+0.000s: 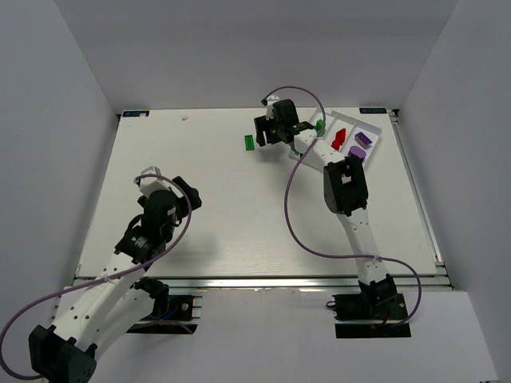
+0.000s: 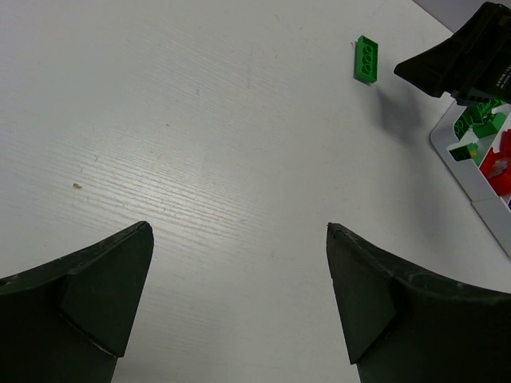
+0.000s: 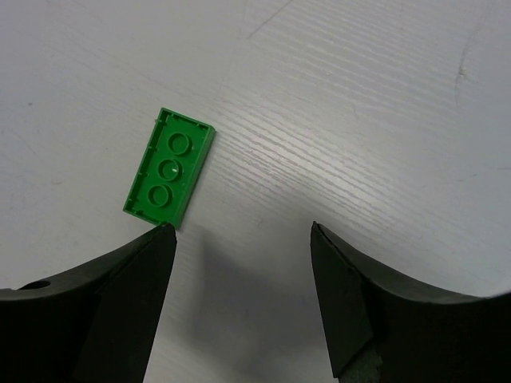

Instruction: Sort the legos into containers by color

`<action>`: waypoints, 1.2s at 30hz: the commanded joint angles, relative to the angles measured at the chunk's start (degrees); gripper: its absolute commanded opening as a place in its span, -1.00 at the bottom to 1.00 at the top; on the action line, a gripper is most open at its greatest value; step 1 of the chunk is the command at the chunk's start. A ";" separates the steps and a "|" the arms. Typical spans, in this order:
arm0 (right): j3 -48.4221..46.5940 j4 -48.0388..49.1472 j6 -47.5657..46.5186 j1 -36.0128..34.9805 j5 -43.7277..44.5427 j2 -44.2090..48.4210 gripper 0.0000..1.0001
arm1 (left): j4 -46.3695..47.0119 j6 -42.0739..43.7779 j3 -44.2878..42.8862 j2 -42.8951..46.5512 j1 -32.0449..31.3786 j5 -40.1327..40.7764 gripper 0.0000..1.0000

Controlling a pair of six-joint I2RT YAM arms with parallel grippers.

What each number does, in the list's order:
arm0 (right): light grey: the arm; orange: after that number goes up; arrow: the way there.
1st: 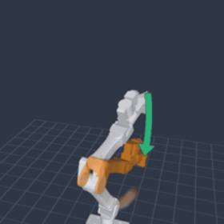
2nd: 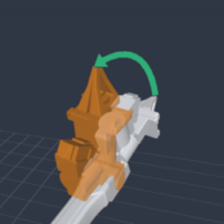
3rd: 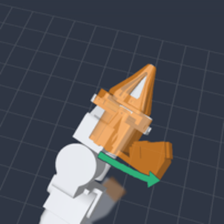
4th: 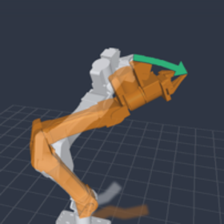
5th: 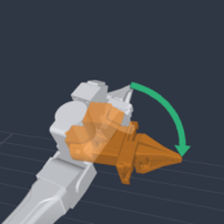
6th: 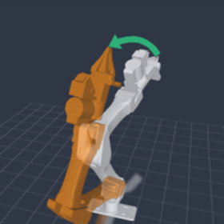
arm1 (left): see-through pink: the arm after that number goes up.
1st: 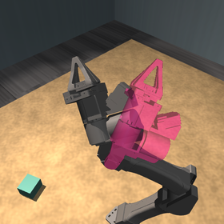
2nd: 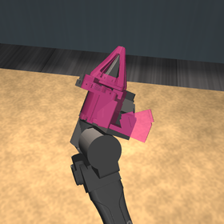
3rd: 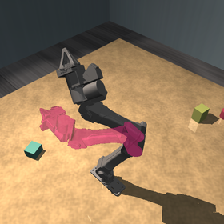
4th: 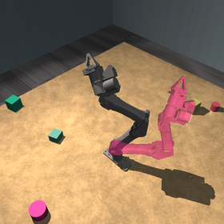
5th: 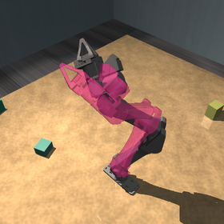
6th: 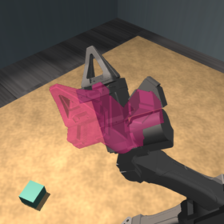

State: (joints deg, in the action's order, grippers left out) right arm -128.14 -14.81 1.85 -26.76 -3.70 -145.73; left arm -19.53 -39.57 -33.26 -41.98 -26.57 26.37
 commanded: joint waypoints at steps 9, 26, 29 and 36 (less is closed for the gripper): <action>-5.37 4.88 7.12 -2.68 -7.72 -3.59 0.79 | -1.92 -1.21 0.21 1.02 0.20 2.28 0.96; -6.34 3.73 2.64 -6.72 7.92 -6.58 0.25 | -3.06 -2.00 0.38 2.16 0.20 3.60 0.96; -5.81 3.38 1.24 -6.72 8.89 -6.50 0.11 | -3.06 -1.91 0.21 2.34 0.20 4.04 0.96; -5.37 3.12 0.44 -6.72 9.24 -6.50 -0.18 | -3.15 -1.82 -0.14 2.51 0.20 4.13 0.96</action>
State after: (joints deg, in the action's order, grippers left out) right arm -132.33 -11.97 3.33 -33.65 4.16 -152.00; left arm -22.28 -41.41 -33.23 -40.34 -26.57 29.56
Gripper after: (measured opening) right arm 0.418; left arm 0.981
